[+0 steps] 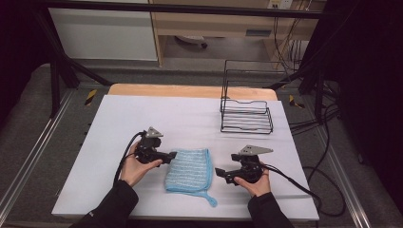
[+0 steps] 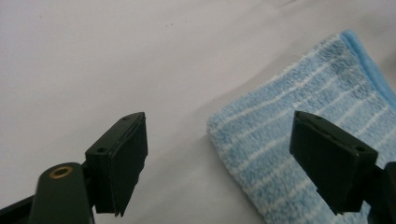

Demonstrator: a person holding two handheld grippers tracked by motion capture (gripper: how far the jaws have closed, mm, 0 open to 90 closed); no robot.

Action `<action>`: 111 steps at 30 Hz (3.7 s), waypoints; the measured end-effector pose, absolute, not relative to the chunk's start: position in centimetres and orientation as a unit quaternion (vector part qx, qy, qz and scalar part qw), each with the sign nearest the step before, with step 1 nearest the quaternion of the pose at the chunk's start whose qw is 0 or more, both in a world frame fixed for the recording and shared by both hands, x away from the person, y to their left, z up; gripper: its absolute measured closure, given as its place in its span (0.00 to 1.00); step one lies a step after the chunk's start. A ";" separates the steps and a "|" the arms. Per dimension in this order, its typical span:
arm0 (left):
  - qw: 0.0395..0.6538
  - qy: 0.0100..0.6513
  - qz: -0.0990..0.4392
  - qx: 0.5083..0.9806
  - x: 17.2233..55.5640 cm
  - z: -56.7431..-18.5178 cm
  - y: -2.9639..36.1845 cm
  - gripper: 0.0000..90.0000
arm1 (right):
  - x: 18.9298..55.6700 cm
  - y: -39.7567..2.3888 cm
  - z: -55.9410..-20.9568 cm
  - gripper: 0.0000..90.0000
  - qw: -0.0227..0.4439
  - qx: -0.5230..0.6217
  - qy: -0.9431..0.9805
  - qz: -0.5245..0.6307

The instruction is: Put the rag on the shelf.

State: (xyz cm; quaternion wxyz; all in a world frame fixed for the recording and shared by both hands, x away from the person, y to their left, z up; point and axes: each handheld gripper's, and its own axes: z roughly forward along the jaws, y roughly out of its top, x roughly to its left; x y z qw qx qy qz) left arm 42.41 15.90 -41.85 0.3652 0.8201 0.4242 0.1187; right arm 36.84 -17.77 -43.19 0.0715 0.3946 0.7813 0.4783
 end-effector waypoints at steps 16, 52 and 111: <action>0.358 0.448 0.078 0.816 43.1 -44.2 15.3 0.68 | 36.9 -17.5 -43.7 0.08 0.079 0.394 0.792 0.460; 0.370 0.418 0.100 0.824 42.2 -44.9 14.8 0.85 | 42.6 -11.5 -45.3 0.62 0.059 0.424 0.804 0.412; 0.508 0.367 0.142 0.767 38.8 -37.2 16.6 0.91 | 38.7 -12.9 -37.3 0.92 0.087 0.391 0.754 0.521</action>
